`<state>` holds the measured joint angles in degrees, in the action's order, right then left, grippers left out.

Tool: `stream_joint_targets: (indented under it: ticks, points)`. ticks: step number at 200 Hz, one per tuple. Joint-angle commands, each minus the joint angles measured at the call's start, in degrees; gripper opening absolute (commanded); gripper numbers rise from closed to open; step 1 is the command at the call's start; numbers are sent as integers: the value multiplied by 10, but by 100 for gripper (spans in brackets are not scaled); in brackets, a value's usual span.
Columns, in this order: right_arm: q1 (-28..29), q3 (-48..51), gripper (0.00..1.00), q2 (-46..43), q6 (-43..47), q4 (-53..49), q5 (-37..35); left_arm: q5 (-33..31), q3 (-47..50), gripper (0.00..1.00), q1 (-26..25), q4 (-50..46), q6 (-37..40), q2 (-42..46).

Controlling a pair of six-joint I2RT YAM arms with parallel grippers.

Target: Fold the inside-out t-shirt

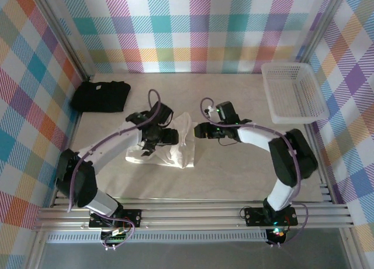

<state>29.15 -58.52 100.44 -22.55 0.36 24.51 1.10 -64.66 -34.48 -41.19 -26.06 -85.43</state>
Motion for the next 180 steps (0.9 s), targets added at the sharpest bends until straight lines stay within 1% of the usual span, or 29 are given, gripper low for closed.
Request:
stream_joint_targets:
  ticks: [1,24,47,56,74,85,95,116,142,153,180]
  points:
    - [6,-56,55,47,-52,48,49,46,76,71,-5,104,-60,40]
    - [6,-114,56,105,-63,20,39,56,128,70,-14,144,-68,69]
    - [6,-165,51,153,-57,-21,6,62,143,69,-39,163,-71,61]
    - [6,-177,46,162,-52,-24,4,60,147,69,-49,173,-74,53]
    - [4,-192,32,165,-36,-45,-20,64,152,69,-56,198,-79,33]
    - [2,-197,27,162,-23,-62,-39,61,148,69,-60,208,-75,21]
    - [-4,-199,25,158,-15,-75,-49,55,142,69,-62,215,-72,14]
    - [-20,-202,25,162,-3,-106,-61,63,139,69,-62,247,-63,1]
    - [-37,-210,28,173,13,-142,-57,73,128,70,-63,248,-46,-8]
    - [-43,-211,31,170,21,-149,-55,53,130,70,-64,246,-45,-2]
    - [-48,-199,38,144,43,-142,-36,-12,123,70,-63,183,-48,5]
